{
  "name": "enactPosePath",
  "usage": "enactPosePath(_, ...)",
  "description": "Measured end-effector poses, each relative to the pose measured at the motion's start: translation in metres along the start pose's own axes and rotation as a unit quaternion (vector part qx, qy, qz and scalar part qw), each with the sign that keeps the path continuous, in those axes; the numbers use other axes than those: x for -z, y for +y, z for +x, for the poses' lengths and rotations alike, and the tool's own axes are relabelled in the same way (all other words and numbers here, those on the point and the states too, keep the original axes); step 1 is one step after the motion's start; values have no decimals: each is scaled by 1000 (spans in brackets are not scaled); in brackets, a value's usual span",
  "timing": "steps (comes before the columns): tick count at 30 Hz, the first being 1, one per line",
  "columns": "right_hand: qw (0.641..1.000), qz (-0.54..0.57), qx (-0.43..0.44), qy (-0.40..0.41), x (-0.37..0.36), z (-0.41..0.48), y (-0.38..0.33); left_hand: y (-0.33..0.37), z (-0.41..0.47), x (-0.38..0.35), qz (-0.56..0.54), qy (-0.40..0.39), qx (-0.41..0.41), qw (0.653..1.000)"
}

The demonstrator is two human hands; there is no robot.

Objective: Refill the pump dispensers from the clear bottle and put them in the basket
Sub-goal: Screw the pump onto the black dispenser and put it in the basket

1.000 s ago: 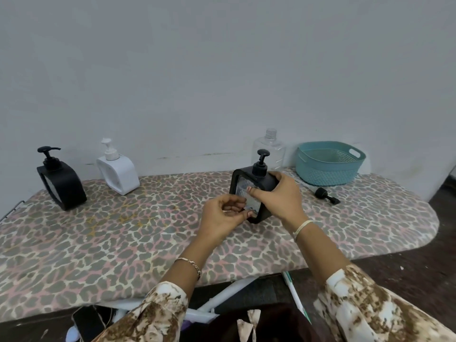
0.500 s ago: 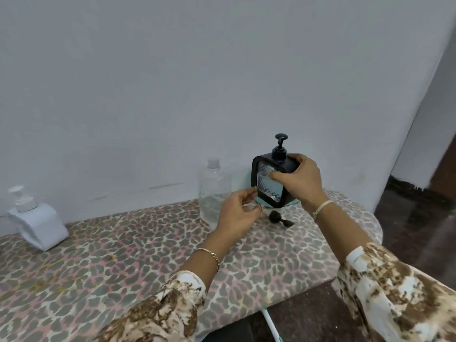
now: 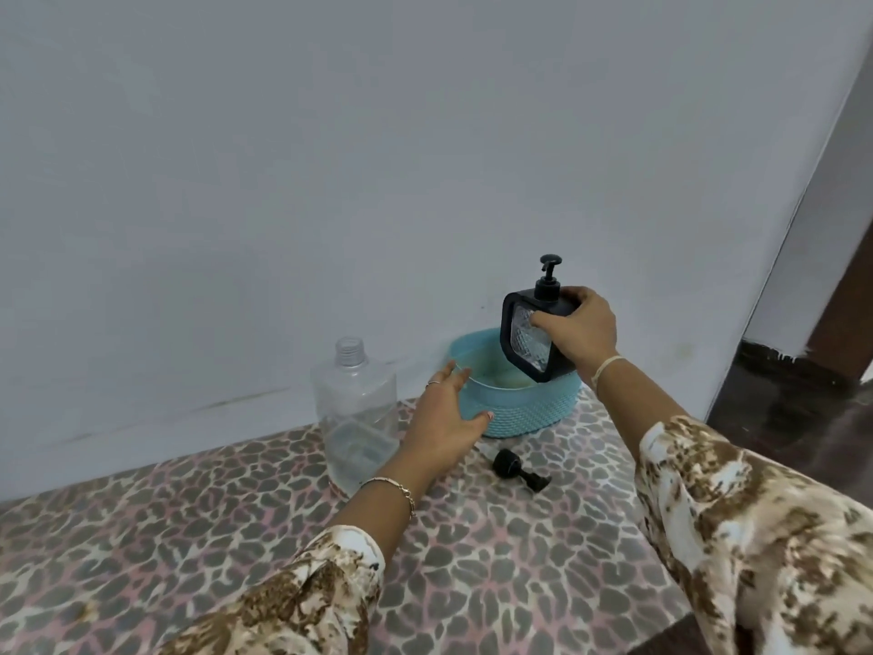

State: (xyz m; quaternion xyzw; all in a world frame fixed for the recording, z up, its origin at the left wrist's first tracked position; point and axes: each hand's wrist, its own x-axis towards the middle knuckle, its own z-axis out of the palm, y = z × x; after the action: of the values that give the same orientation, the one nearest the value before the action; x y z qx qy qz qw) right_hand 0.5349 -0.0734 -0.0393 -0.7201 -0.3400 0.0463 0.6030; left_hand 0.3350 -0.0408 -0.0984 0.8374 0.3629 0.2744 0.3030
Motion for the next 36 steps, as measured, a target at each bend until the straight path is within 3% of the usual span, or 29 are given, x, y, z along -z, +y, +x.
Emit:
enactPosePath(5,999,-52,-8,-12,-11,10,30,-13,11,-9,-8,-7,-5,1000)
enactPosePath(13,985,-168,-40,5,-22,15,63,-21,18,-19,-32,49,-6,998)
enactPosePath(25,951,-300,-70,9,-21,16,61,-25,16,-23,-50,64,-5,997)
enactPosePath(32,954,-295,-55,5,-14,-3,50,-15,18,-12,9,-36,8,999)
enactPosePath(36,973,-225,-2,52,-13,-35,33,-1,3,-4,0,-25,-12,1000)
